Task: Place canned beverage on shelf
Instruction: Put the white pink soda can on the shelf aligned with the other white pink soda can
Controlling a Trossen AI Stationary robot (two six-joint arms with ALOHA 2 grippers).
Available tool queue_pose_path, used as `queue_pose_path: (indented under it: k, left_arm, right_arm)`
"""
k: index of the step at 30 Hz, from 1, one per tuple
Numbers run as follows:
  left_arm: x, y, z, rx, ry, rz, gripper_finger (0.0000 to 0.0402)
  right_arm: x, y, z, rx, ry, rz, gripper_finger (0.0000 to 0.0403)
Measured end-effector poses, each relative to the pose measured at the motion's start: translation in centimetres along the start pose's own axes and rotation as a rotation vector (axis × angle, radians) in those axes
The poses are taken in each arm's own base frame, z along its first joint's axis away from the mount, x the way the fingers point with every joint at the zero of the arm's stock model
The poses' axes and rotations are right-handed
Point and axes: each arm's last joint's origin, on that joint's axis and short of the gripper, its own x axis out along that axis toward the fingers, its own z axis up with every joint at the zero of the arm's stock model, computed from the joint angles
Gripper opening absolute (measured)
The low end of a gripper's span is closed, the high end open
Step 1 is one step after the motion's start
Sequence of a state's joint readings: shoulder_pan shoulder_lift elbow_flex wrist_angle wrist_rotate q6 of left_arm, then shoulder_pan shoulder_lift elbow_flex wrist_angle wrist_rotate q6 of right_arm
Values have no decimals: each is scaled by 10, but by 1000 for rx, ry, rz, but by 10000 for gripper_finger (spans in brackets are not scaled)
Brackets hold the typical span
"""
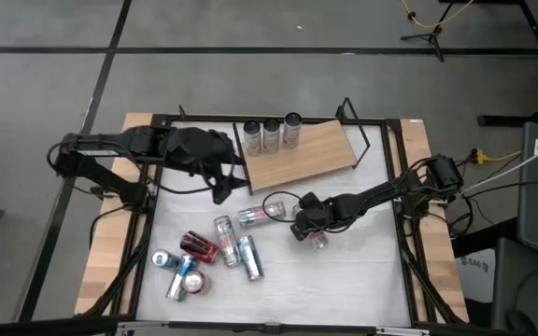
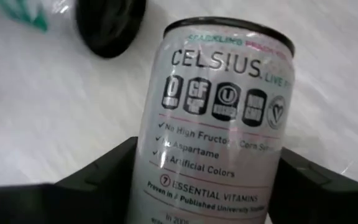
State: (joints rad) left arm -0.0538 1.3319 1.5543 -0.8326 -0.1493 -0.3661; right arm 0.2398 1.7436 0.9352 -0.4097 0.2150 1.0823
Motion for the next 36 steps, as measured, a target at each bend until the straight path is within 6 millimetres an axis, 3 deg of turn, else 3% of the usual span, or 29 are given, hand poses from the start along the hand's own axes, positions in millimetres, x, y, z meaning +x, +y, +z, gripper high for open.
queue_pose_path:
  k: [7, 13, 22, 29, 36]
  left_arm:
    - [24, -4, 5, -20, -43, 35, 295]
    - [19, -6, 0, -117, -35, 98, 295]
    - [10, -31, -25, -121, 71, 142, 295]
    - [5, -49, -34, -13, 103, 53, 295]
    - [2, -66, -32, 236, 68, -139, 295]
  right_arm:
    - [-16, -3, 1, -256, 13, 39, 253]
    - [-49, 1, 9, -438, -44, 171, 254]
    - [-97, 13, 25, -593, -263, 468, 253]
    - [-123, 35, 37, -633, -461, 824, 255]
    - [-145, 46, 42, -700, -569, 1108, 258]
